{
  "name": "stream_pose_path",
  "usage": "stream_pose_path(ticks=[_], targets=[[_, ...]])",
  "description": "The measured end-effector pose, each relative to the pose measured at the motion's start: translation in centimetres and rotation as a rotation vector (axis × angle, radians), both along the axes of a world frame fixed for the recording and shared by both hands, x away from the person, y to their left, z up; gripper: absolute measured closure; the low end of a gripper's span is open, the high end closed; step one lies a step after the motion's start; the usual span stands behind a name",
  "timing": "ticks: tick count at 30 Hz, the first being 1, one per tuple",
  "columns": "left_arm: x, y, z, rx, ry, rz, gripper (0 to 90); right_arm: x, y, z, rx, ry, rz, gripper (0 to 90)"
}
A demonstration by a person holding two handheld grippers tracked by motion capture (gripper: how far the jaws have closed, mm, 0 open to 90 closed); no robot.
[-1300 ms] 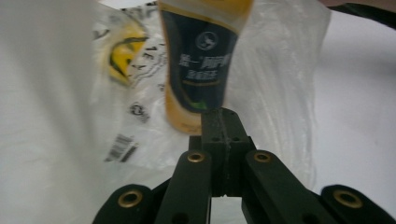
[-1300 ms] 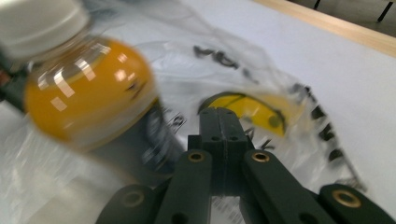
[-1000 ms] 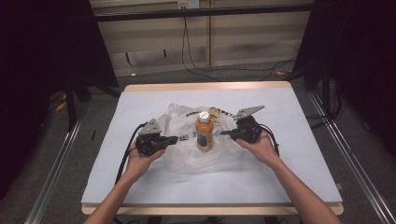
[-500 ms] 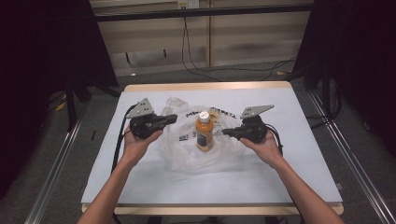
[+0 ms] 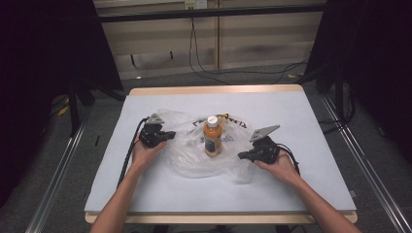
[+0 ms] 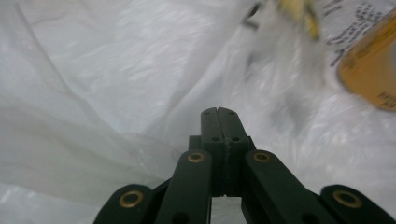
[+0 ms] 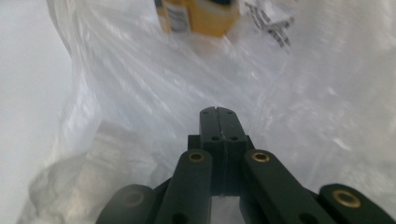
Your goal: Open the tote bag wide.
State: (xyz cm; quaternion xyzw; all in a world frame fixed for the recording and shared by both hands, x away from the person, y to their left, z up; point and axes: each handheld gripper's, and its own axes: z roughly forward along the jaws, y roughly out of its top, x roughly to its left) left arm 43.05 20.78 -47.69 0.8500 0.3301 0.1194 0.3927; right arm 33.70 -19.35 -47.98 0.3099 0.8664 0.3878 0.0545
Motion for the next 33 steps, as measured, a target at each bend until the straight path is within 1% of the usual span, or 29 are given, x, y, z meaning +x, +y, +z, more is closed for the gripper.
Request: stream_pose_path(ticks=[1, 2, 3, 4, 5, 6, 7, 8, 9, 10, 12, 13, 14, 15, 16, 17, 19, 20, 21, 23, 24, 26, 27, 28, 29, 30, 31, 32, 33], targets=[[0.1, 0.5, -0.3, 0.019, 0.0, 0.014, 90.0, 0.0, -0.2, -0.2, -0.001, 0.002, -0.004, 90.0], [0.2, 0.9, -0.5, 0.015, 0.014, 0.031, 90.0, 0.0, -0.7, -0.4, -0.004, 0.004, -0.009, 90.0], [0.2, 1.3, -0.7, 0.032, 0.019, 0.031, 90.0, 0.0, -1.0, -0.5, 0.012, 0.008, -0.018, 90.0], [0.2, 1.7, -0.9, 0.022, 0.016, 0.027, 90.0, 0.0, -1.3, -0.5, 0.01, 0.005, -0.024, 90.0], [0.1, 1.9, -0.9, 0.025, 0.011, 0.029, 90.0, 0.1, -1.5, -0.5, 0.01, -0.001, -0.033, 90.0], [-0.1, 2.0, -0.8, 0.031, 0.014, 0.014, 90.0, 0.1, -1.7, -0.6, 0.006, -0.012, -0.034, 90.0], [-0.2, 2.2, -0.8, 0.043, 0.009, 0.009, 90.0, 0.1, -1.8, -0.6, 0.005, -0.015, -0.038, 90.0], [-0.3, 2.2, -0.7, 0.043, 0.017, 0.013, 90.0, 0.1, -1.8, -0.7, 0.011, -0.018, -0.039, 90.0], [-0.5, 2.3, -0.7, 0.041, 0.02, 0.005, 90.0, 0.0, -1.8, -0.6, 0.006, -0.021, -0.04, 90.0], [-0.5, 2.3, -0.8, 0.026, 0.017, -0.005, 90.0, -0.1, -1.7, -0.6, 0.002, -0.024, -0.05, 90.0], [-1.0, 2.4, -0.6, -0.042, 0.02, -0.023, 90.0, -0.2, -1.6, -0.6, 0.014, -0.02, -0.052, 90.0], [-1.2, 2.3, -0.2, -0.058, 0.008, -0.028, 90.0, -0.2, -1.6, -0.7, 0.032, -0.017, -0.056, 90.0], [-1.4, 2.1, 0.1, -0.089, 0.007, -0.038, 90.0, -0.2, -1.6, -0.6, 0.053, -0.016, -0.062, 90.0], [-1.7, 2.0, 0.6, -0.108, 0.0, -0.05, 90.0, -0.2, -1.5, -0.4, 0.07, -0.025, -0.065, 90.0], [-1.9, 1.8, 0.9, -0.108, -0.01, -0.06, 90.0, -0.2, -1.4, -0.2, 0.091, -0.033, -0.068, 90.0], [-2.4, 1.6, 1.3, -0.103, -0.022, -0.075, 90.0, -0.2, -1.4, 0.0, 0.101, -0.043, -0.077, 90.0], [-3.4, 1.1, 1.9, -0.107, -0.045, -0.103, 90.0, -0.3, -1.6, 0.4, 0.138, -0.061, -0.094, 90.0], [-3.7, 0.9, 2.1, -0.119, -0.045, -0.12, 90.0, -0.4, -1.6, 0.6, 0.138, -0.074, -0.101, 90.0], [-4.1, 0.6, 2.4, -0.116, -0.059, -0.128, 90.0, -0.5, -1.7, 0.7, 0.147, -0.08, -0.107, 90.0], [-4.7, 0.3, 2.7, -0.135, -0.062, -0.148, 90.0, -0.6, -2.0, 1.2, 0.172, -0.095, -0.121, 90.0], [-5.0, 0.1, 2.9, -0.137, -0.069, -0.167, 90.0, -0.6, -2.1, 1.4, 0.179, -0.103, -0.124, 90.0], [-5.5, -0.2, 3.1, -0.149, -0.068, -0.174, 90.0, -0.7, -2.4, 2.0, 0.211, -0.117, -0.137, 90.0], [-5.9, -0.5, 3.2, -0.162, -0.072, -0.181, 90.0, -0.8, -2.5, 2.2, 0.217, -0.122, -0.146, 90.0], [-6.2, -0.7, 3.3, -0.153, -0.07, -0.193, 90.0, -0.8, -2.7, 2.4, 0.227, -0.129, -0.153, 90.0], [-6.8, -0.9, 3.6, -0.153, -0.08, -0.199, 90.0, -0.8, -2.8, 2.6, 0.237, -0.133, -0.158, 90.0], [-7.1, -1.0, 3.7, -0.167, -0.079, -0.208, 90.0, -0.9, -3.1, 2.9, 0.246, -0.142, -0.17, 90.0], [-7.4, -1.1, 3.9, -0.179, -0.073, -0.216, 90.0, -1.0, -3.2, 3.0, 0.258, -0.143, -0.17, 90.0], [-7.7, -1.1, 4.1, -0.193, -0.08, -0.227, 90.0, -1.1, -3.4, 3.2, 0.269, -0.144, -0.171, 90.0], [-8.1, -1.0, 4.4, -0.19, -0.083, -0.229, 90.0, -1.4, -3.6, 3.5, 0.278, -0.152, -0.178, 90.0]])
